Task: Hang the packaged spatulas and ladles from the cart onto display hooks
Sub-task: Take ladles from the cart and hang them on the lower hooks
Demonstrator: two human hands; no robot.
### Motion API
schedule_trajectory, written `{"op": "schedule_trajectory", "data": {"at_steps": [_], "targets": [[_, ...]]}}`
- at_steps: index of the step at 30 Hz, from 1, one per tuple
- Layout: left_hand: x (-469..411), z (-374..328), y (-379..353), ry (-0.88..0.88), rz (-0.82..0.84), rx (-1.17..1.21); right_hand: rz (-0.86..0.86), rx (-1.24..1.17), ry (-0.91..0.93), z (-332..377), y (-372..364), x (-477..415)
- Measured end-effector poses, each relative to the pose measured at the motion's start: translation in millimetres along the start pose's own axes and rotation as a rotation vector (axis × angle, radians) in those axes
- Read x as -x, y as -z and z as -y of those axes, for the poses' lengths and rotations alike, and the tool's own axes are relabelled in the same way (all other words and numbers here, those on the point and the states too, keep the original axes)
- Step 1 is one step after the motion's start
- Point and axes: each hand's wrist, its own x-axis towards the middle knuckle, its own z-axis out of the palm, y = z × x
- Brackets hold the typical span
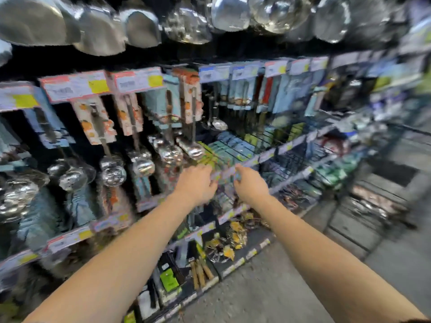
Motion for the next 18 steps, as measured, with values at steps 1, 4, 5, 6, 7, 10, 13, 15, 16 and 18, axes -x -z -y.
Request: {"op": "schedule_trajectory", "data": {"at_steps": [1, 4, 5, 6, 7, 10, 13, 15, 16, 18], "targets": [[-5.0, -17.8, -6.0, -0.042, 0.01, -0.012, -0.023, 0.04, -0.036, -21.4, 6.9, 11.4], [-22.3, -80.0, -23.2, -0.174, 0.042, -0.007, -0.063, 0.098, -0.154, -87.4, 30.2, 39.0], [-28.9, -103.0, -29.3, -0.21, 0.061, -0.002, -0.075, 0.106, -0.196, -110.6, 37.9, 46.4], [-35.1, -126.8, -35.1, -0.25, 0.077, -0.001, -0.08, 0.118, -0.244, -132.2, 47.5, 54.6], [-42.3, -151.0, -42.5, -0.294, 0.093, -0.006, -0.093, 0.136, -0.285, -155.4, 56.4, 61.6], [-67.1, -224.2, -66.3, -0.421, 0.115, -0.021, -0.112, 0.173, -0.405, -223.8, 85.3, 79.8], [-97.2, -296.7, -90.4, -0.519, 0.151, -0.002, -0.134, 0.167, -0.515, -297.3, 112.9, 93.4], [-118.9, -343.8, -105.1, -0.572, 0.175, 0.006, -0.148, 0.156, -0.582, -347.7, 131.6, 97.7], [-130.4, -366.9, -111.8, -0.591, 0.188, 0.005, -0.15, 0.147, -0.615, -370.8, 142.5, 98.4], [-154.9, -412.5, -122.8, -0.62, 0.207, -0.005, -0.16, 0.133, -0.672, -416.5, 163.8, 96.3]]}}
